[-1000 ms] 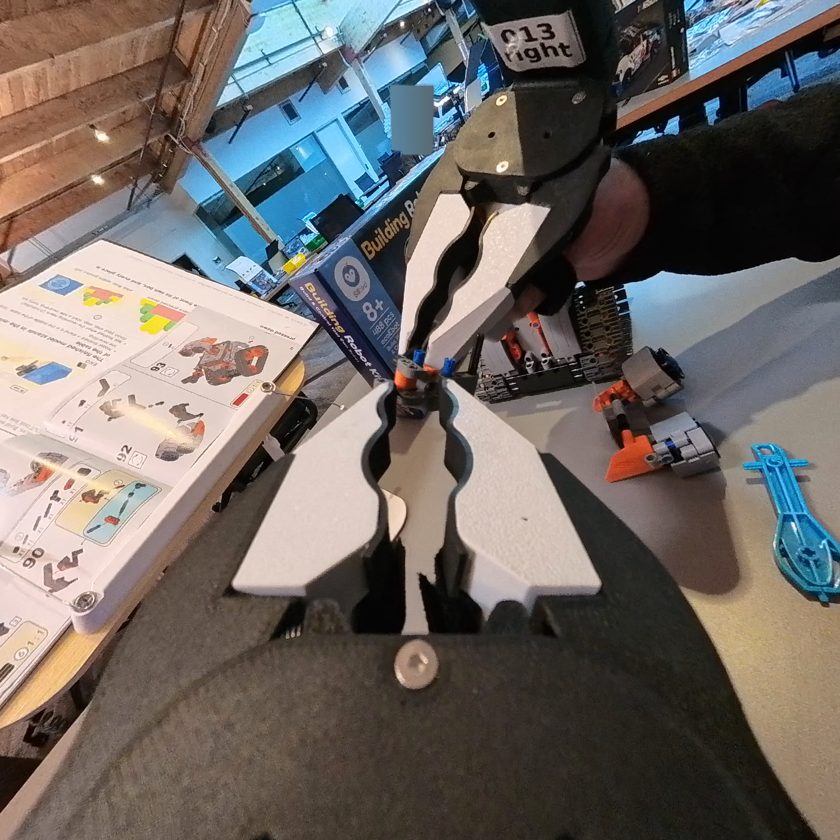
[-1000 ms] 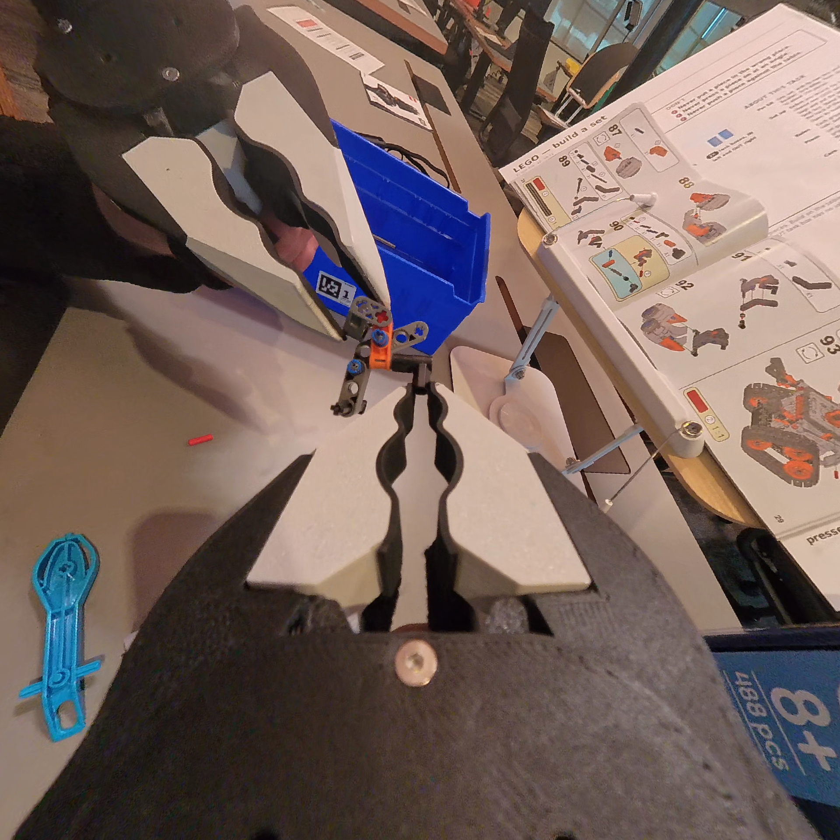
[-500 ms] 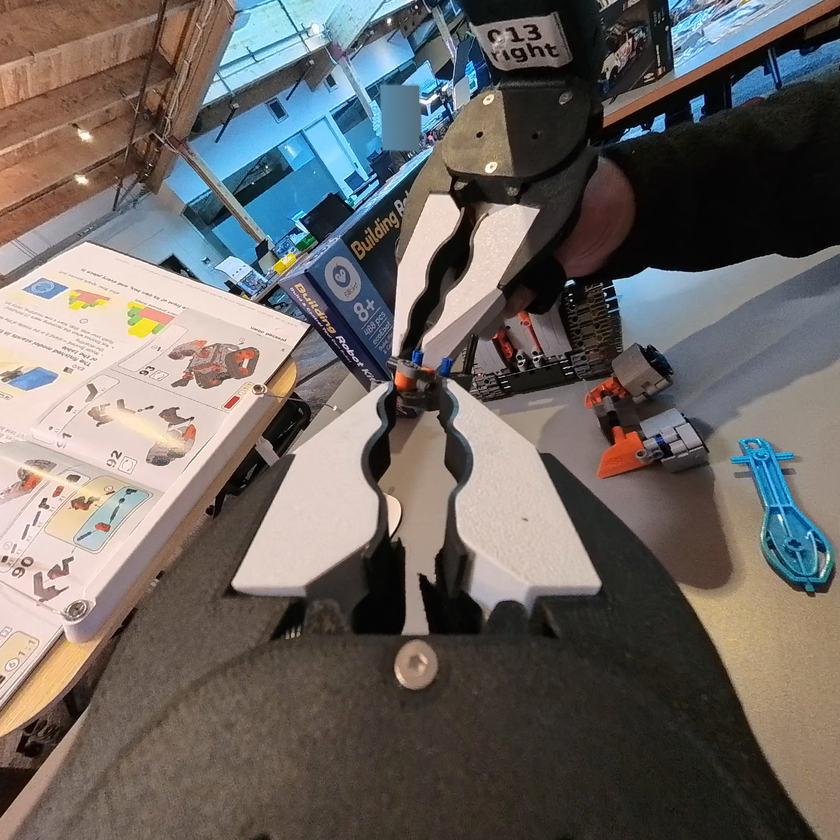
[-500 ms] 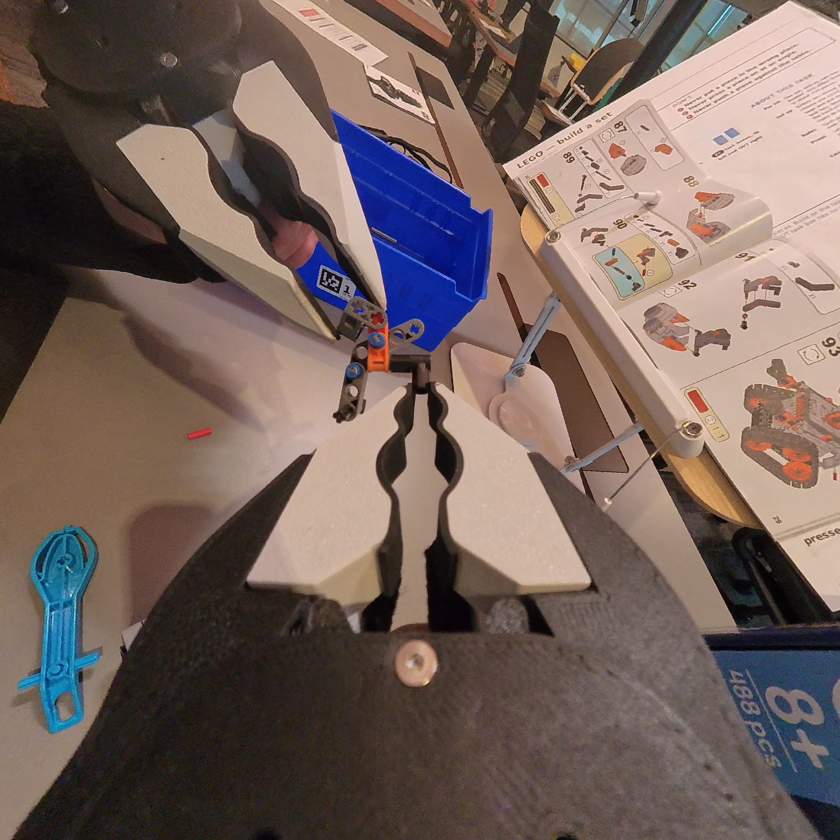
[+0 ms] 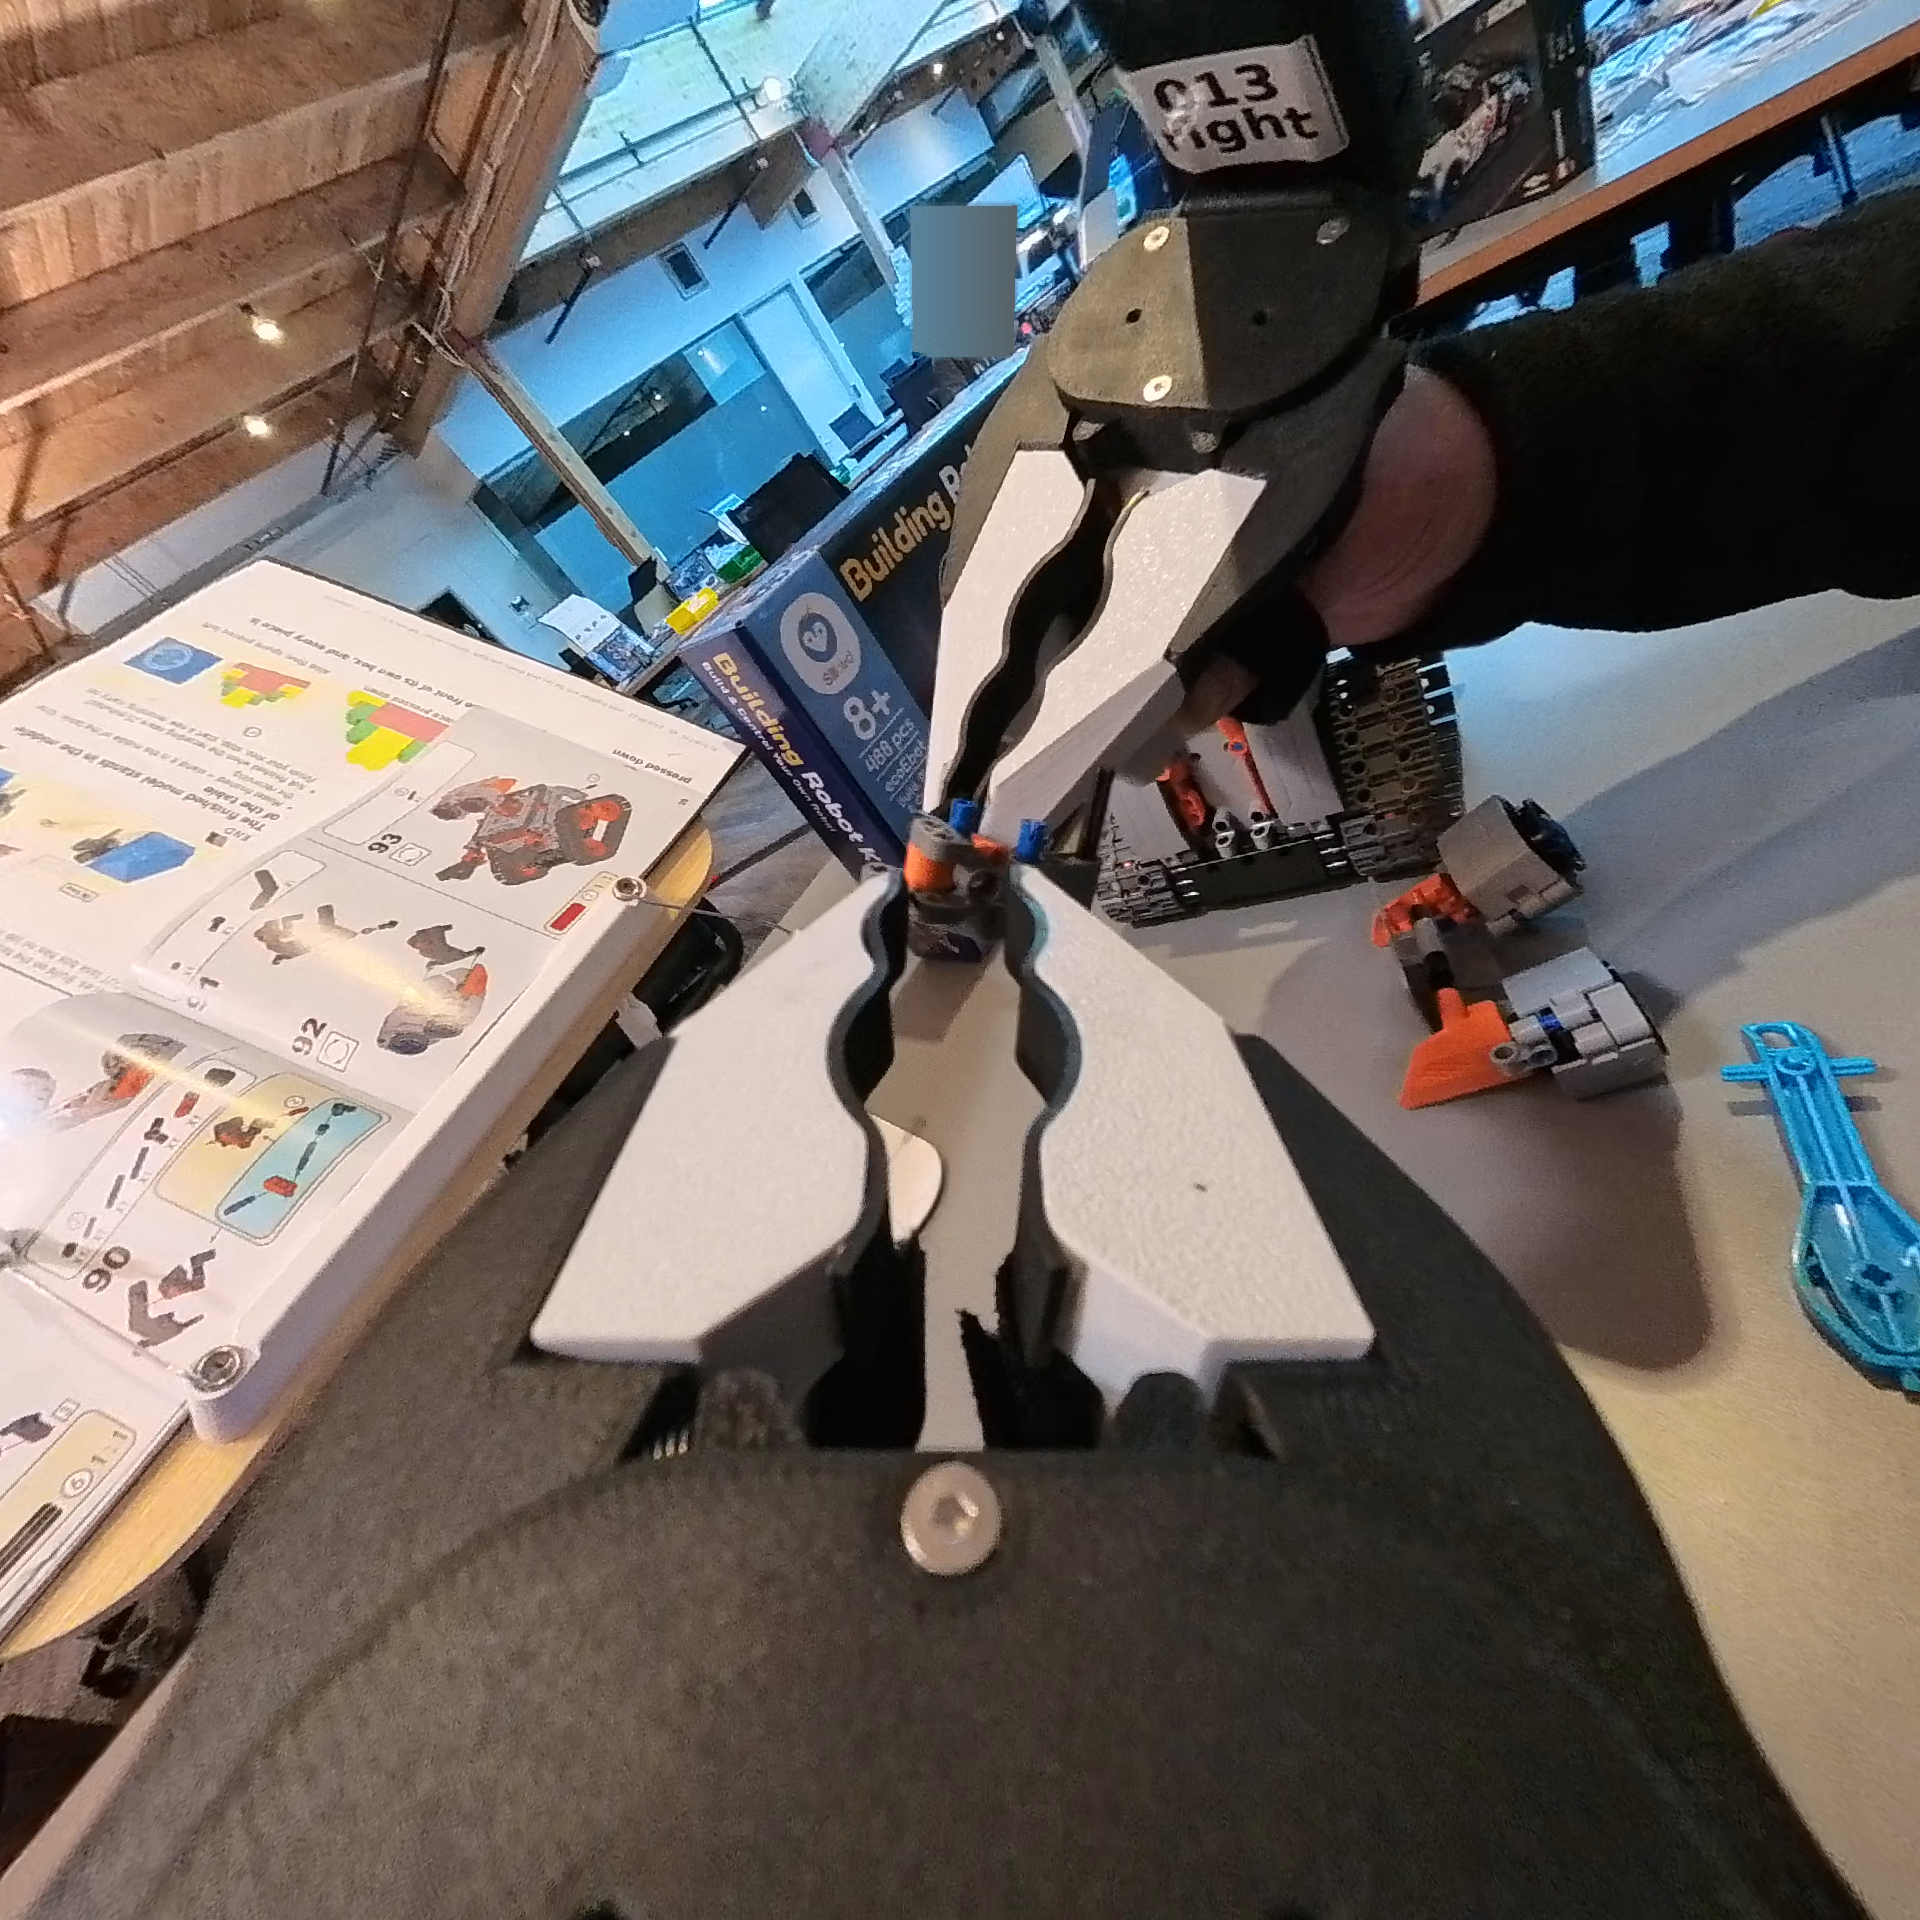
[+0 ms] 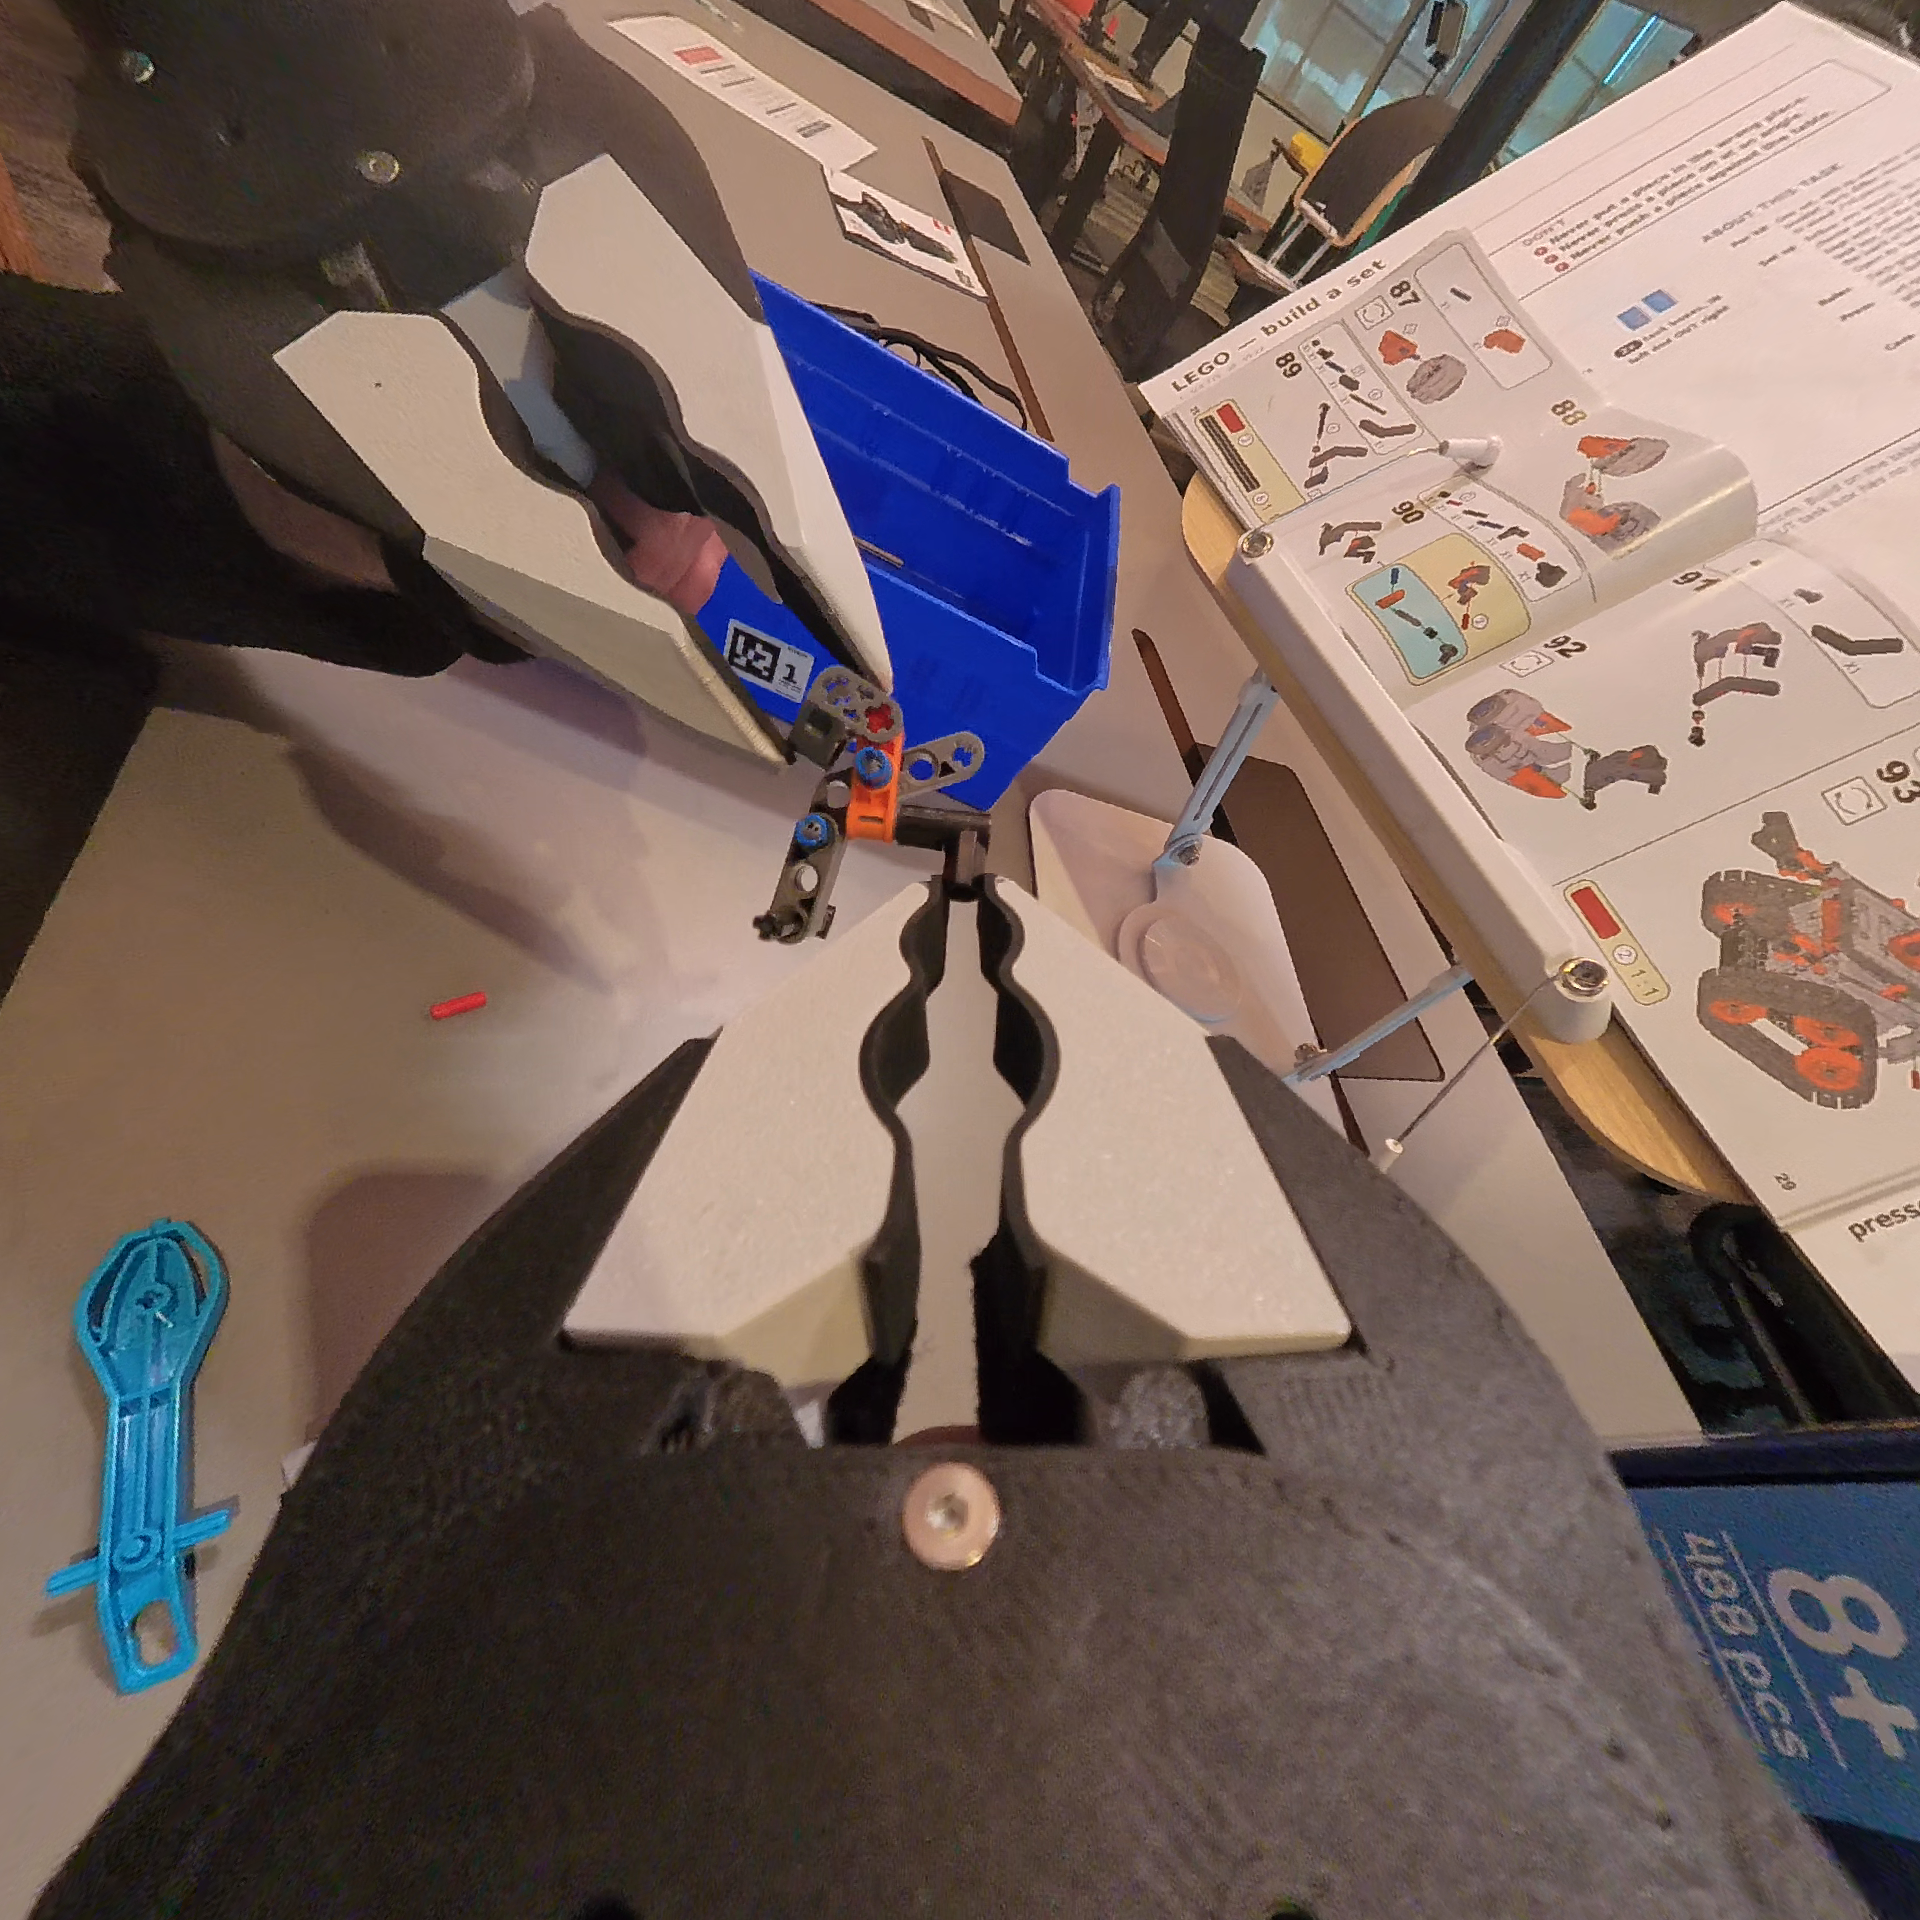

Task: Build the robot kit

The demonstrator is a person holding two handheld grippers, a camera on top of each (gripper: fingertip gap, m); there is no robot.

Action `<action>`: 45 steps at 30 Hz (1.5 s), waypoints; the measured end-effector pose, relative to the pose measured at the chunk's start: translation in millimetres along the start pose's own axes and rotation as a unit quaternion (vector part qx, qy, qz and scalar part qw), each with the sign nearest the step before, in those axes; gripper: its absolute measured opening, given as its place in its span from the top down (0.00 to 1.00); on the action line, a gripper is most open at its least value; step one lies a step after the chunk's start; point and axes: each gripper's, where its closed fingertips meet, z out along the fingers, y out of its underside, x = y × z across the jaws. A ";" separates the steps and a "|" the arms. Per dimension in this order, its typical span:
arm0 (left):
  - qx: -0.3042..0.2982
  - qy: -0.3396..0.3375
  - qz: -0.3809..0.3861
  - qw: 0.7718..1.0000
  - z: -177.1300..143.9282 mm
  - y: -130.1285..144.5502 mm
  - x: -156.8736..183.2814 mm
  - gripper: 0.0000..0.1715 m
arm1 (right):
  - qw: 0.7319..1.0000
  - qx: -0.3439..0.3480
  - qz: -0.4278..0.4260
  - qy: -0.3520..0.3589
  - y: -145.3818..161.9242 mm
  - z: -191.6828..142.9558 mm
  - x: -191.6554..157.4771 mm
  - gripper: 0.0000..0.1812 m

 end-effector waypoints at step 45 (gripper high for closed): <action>-0.014 0.034 0.018 0.999 2.1 1.3 14.8 0.91 | 1.000 -0.004 -0.006 0.015 1.3 -1.0 4.7 0.98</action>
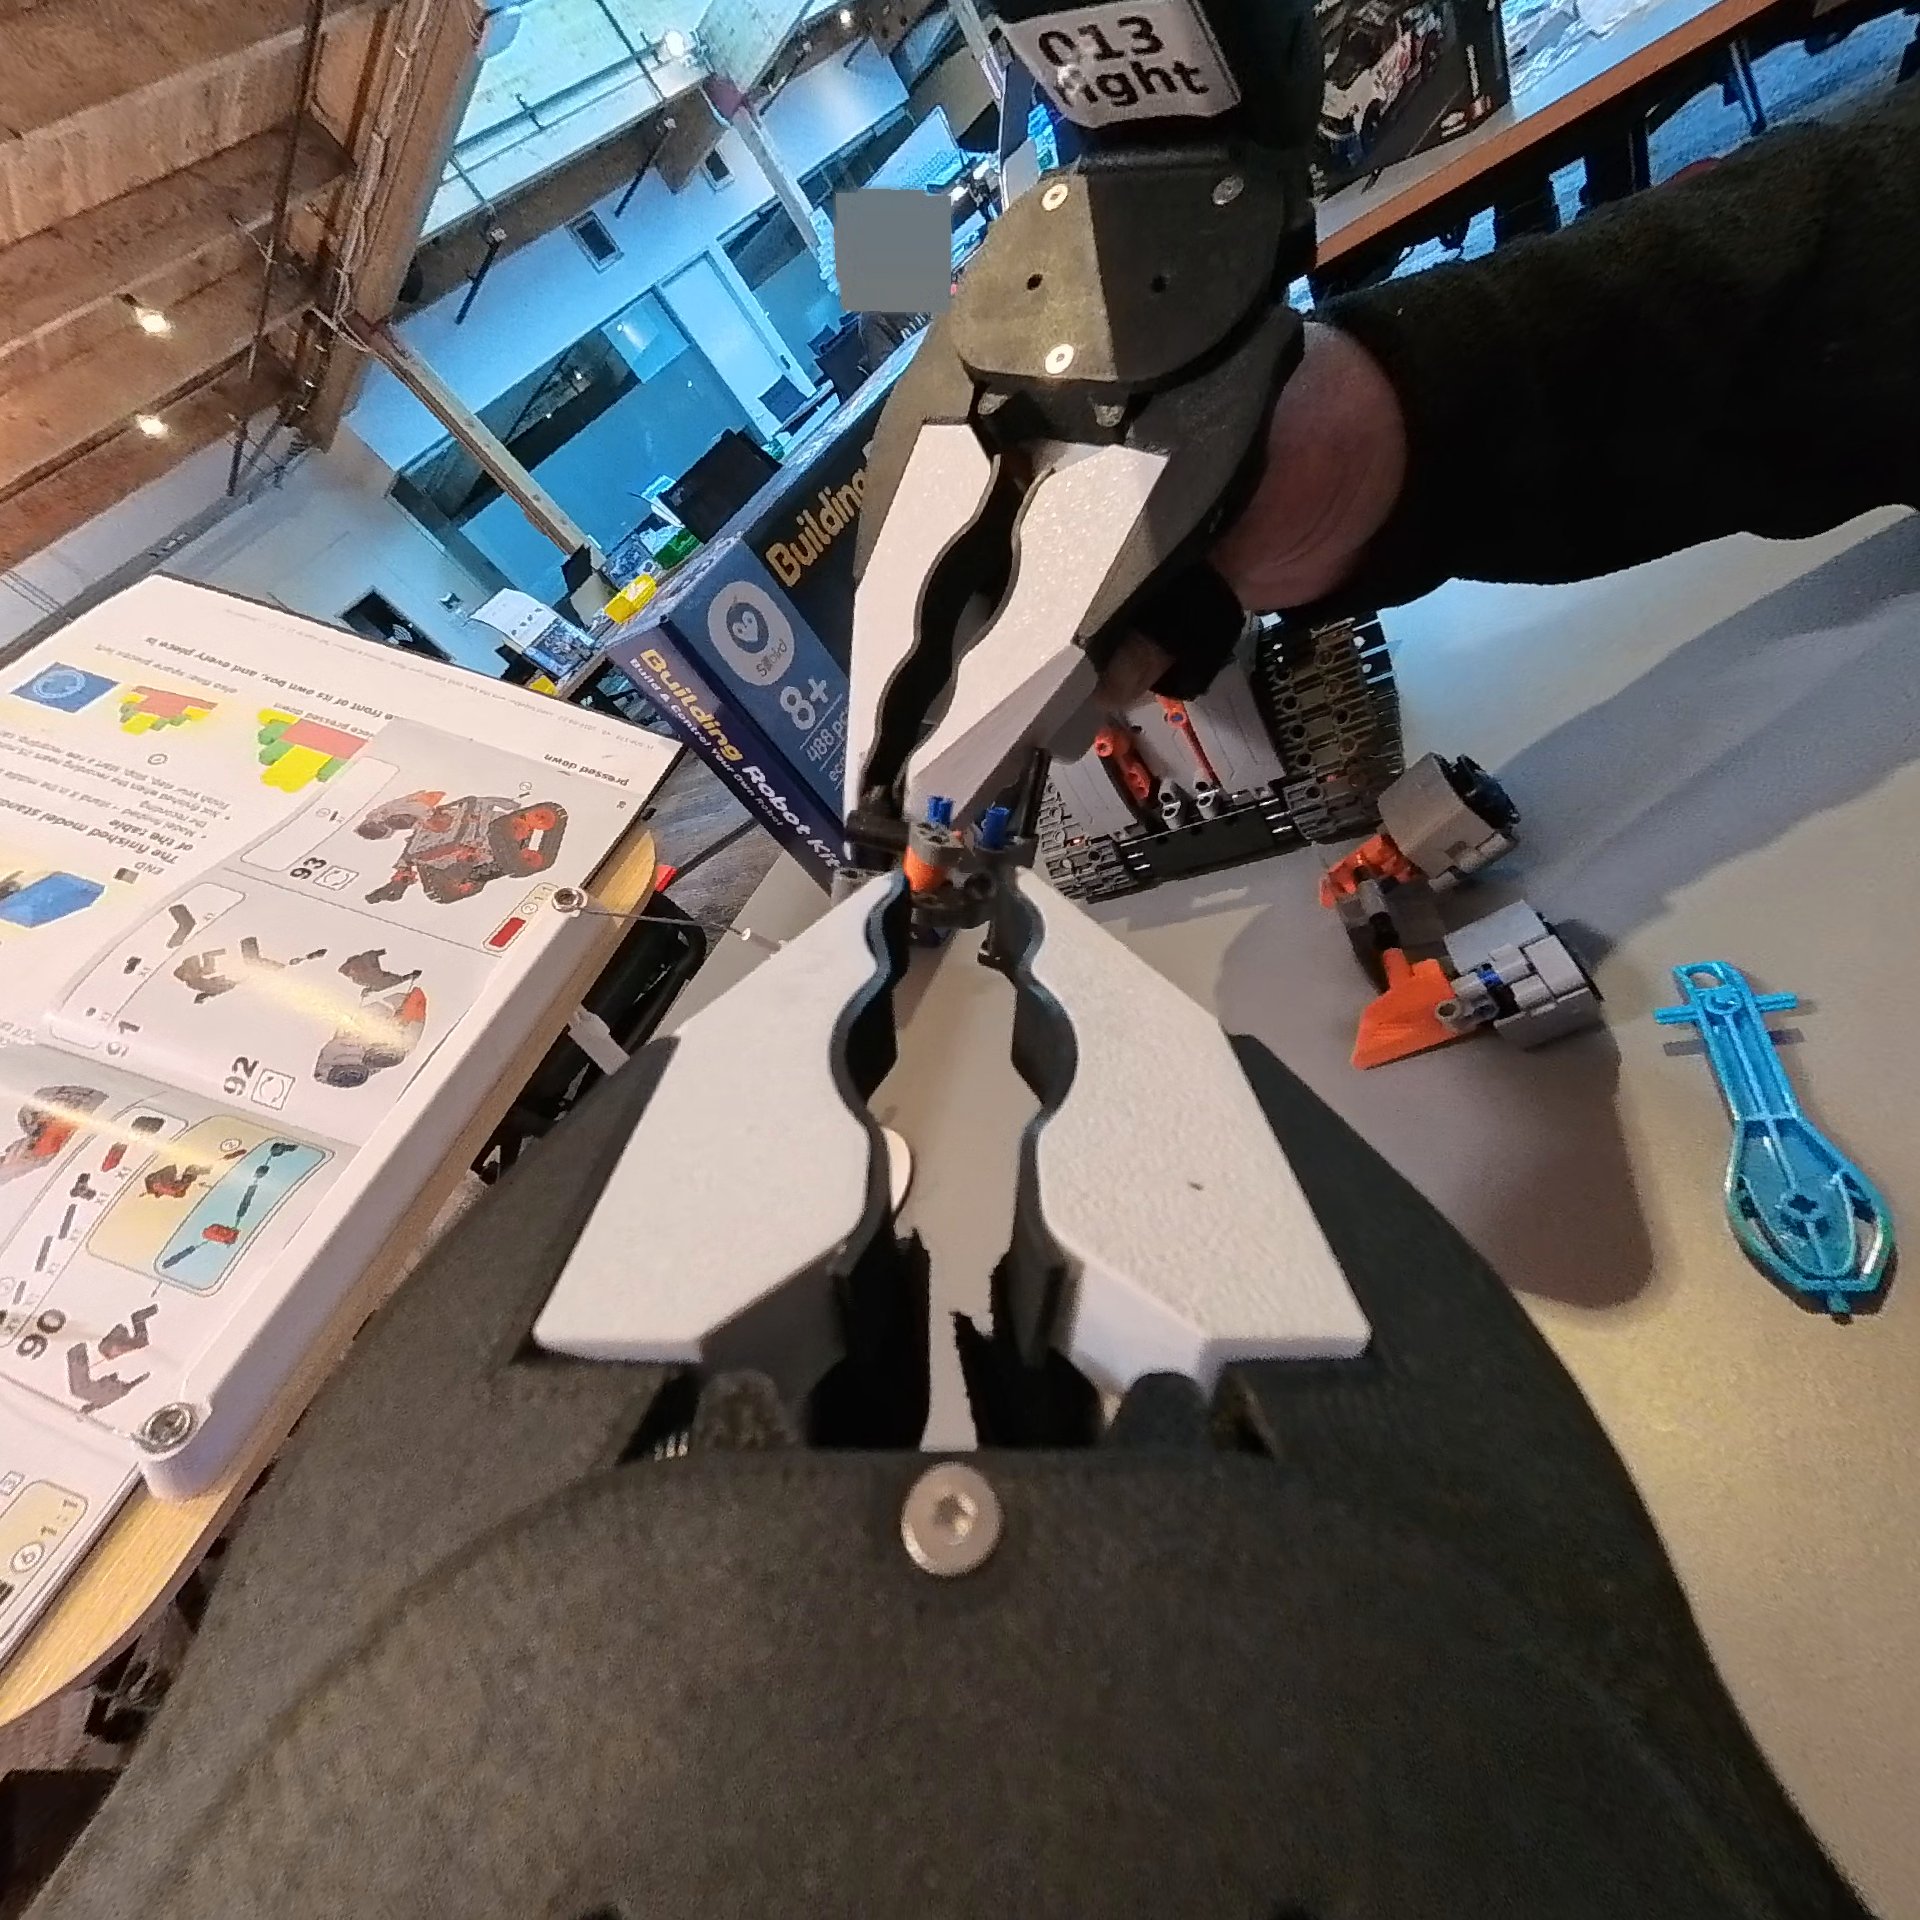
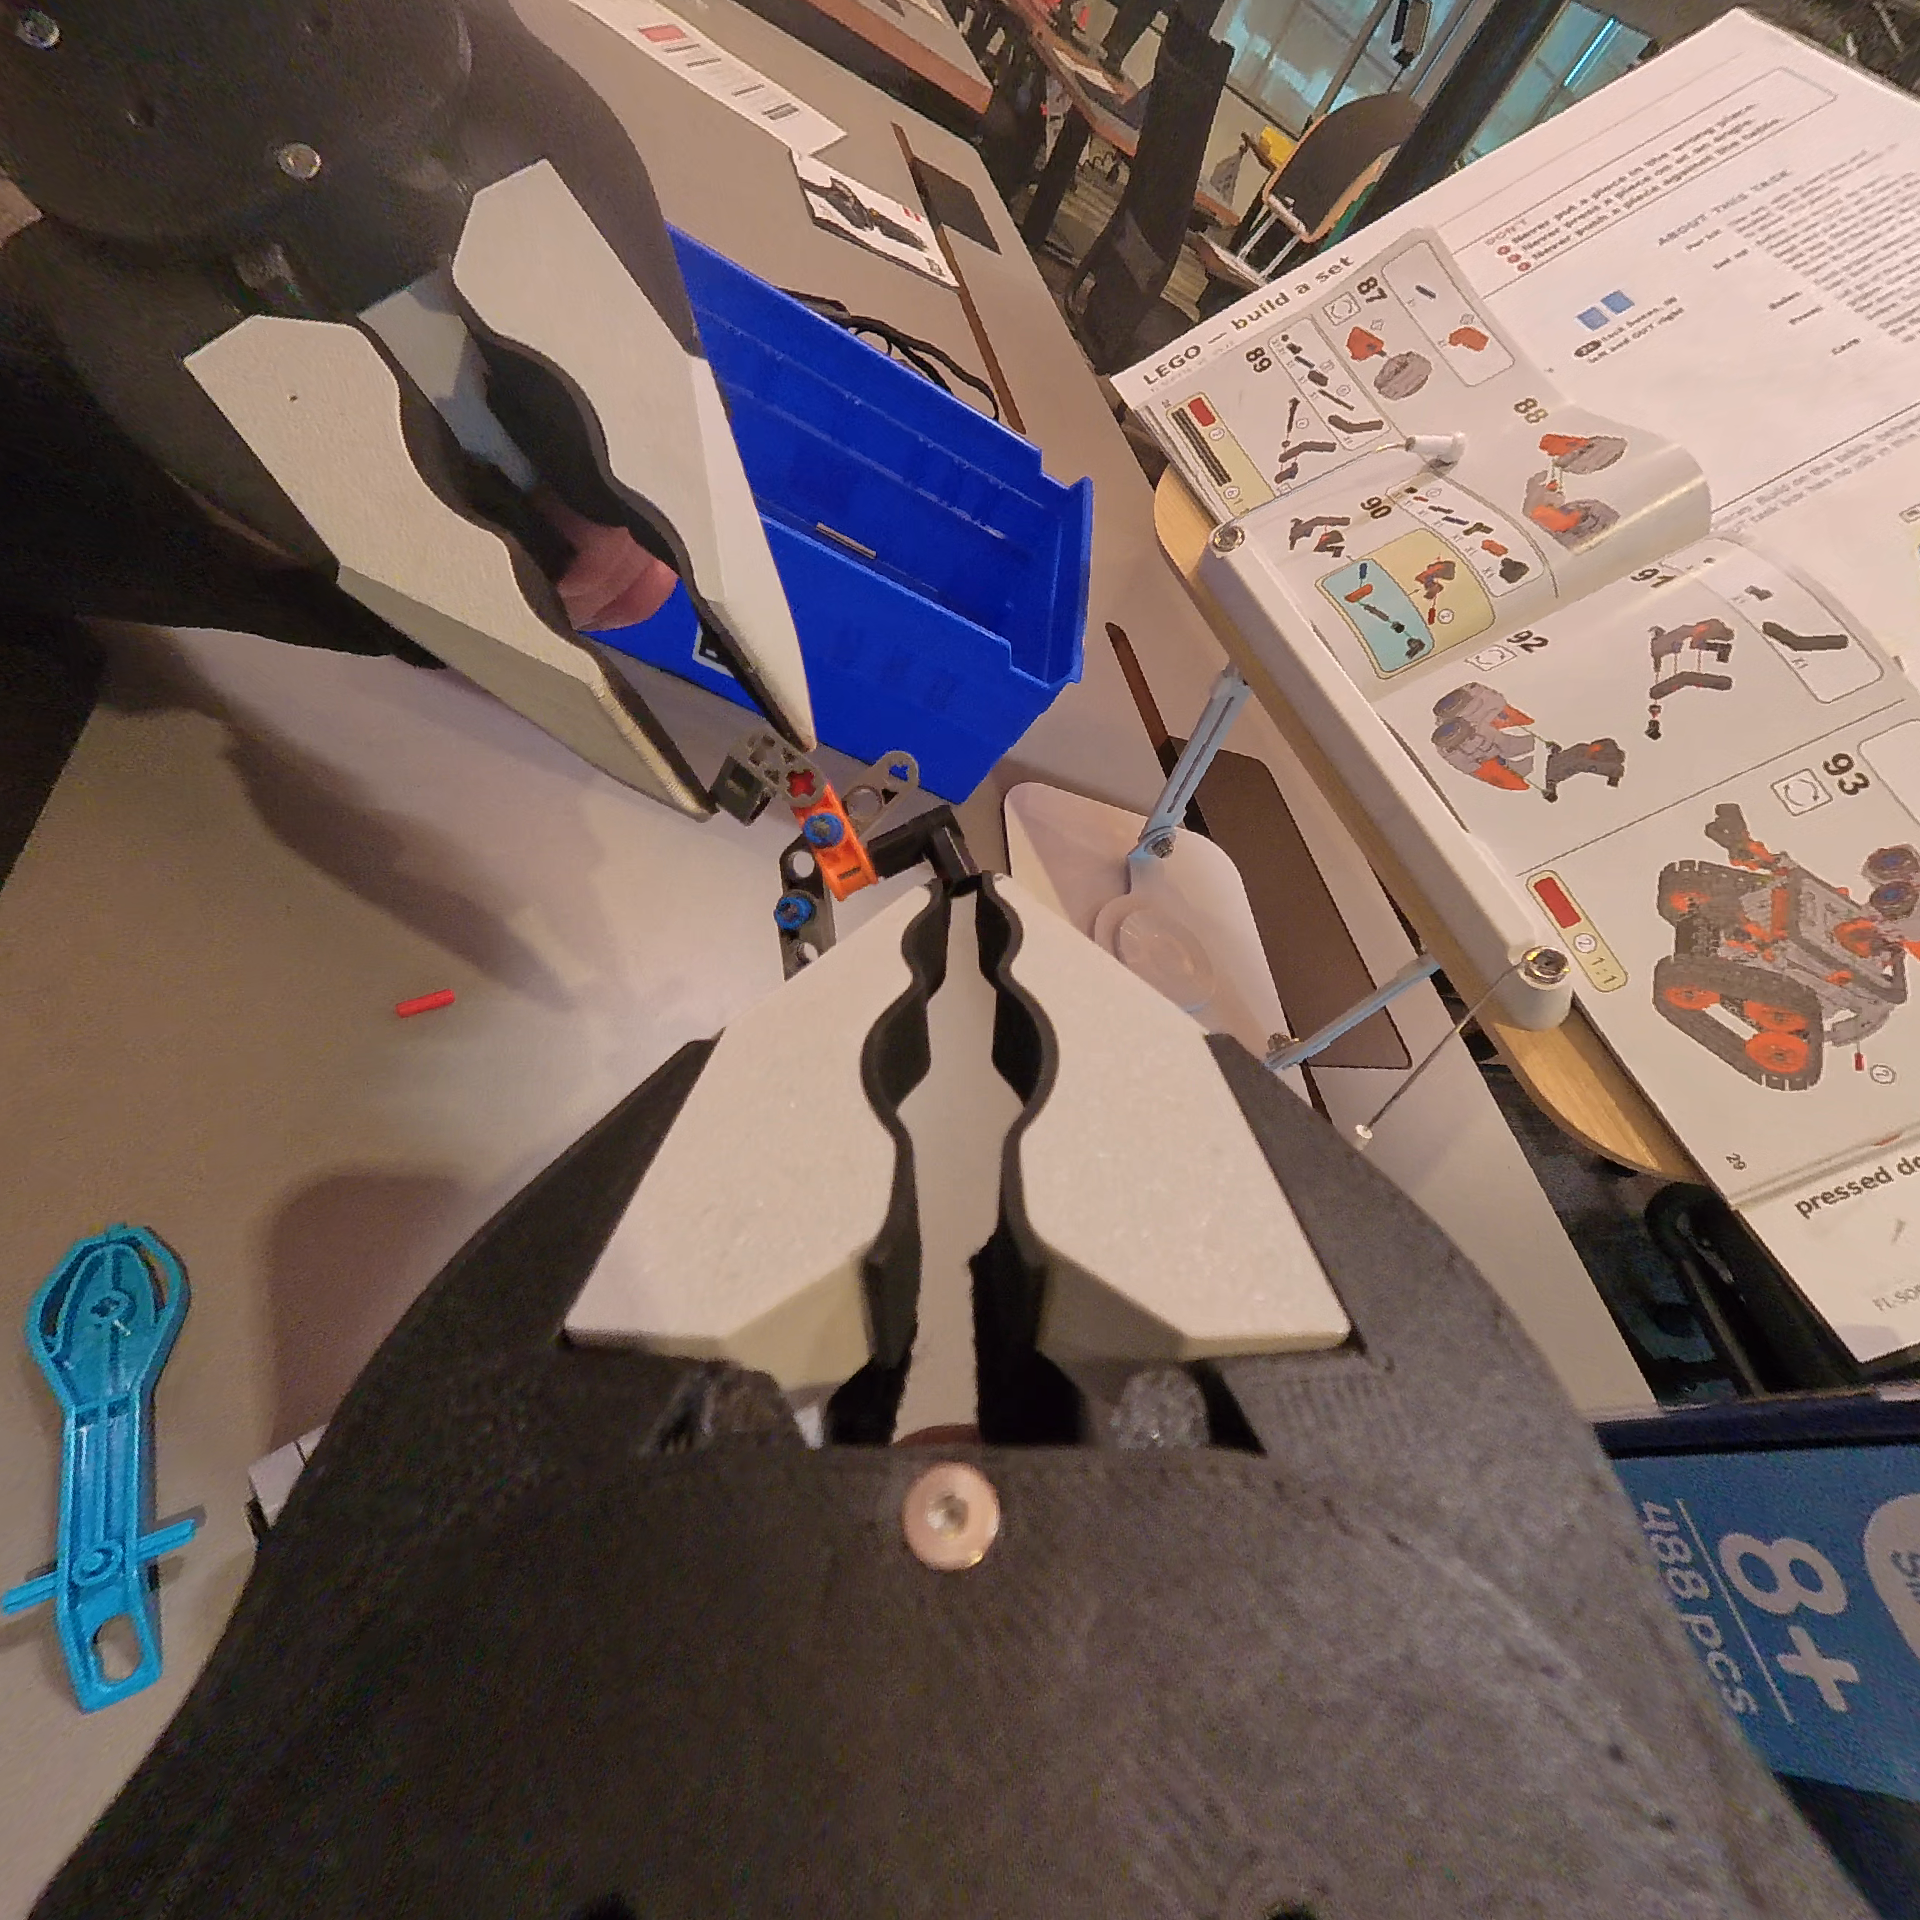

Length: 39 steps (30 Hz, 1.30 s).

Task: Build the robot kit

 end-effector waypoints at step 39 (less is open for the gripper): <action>-0.021 0.045 0.046 0.998 12.6 3.6 31.1 0.96 | 1.000 0.001 -0.004 -0.010 -1.4 2.7 -6.6 1.00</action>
